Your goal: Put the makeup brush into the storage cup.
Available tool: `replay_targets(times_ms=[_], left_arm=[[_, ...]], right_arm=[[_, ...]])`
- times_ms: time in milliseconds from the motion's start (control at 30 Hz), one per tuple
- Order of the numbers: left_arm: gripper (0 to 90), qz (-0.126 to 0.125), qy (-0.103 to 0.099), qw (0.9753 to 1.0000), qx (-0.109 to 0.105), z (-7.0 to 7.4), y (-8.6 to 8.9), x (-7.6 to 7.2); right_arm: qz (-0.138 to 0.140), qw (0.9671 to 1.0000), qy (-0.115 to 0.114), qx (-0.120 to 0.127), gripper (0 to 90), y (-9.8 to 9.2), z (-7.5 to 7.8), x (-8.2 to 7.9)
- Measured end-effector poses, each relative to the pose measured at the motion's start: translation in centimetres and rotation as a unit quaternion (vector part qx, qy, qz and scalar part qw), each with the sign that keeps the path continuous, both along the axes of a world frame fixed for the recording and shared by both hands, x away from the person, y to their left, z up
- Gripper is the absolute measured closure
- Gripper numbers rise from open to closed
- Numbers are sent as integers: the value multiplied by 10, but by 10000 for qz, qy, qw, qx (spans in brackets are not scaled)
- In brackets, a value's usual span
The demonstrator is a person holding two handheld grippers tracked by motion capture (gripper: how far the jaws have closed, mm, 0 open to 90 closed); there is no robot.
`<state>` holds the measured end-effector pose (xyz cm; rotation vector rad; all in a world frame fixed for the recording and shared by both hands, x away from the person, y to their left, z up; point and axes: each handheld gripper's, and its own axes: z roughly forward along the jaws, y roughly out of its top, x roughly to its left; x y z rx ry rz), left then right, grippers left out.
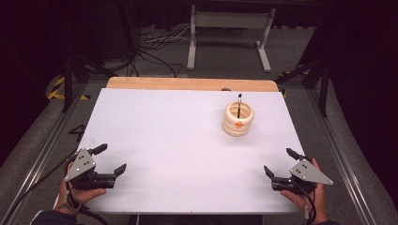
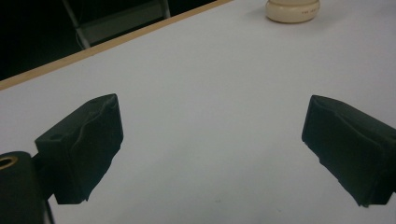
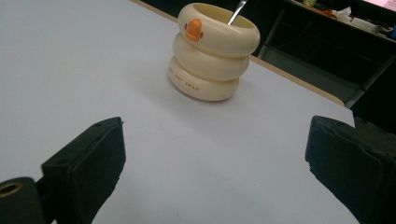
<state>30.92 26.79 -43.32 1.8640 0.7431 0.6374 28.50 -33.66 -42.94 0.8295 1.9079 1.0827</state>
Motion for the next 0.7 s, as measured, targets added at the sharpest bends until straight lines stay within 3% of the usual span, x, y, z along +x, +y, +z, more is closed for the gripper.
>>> replay_targets(times_ms=[700], left_arm=[[61, 27, 26, 10000, 10, 0, -2, 1]], right_arm=[[-47, 9999, 46, 99, 59, -3, -1, 1]])
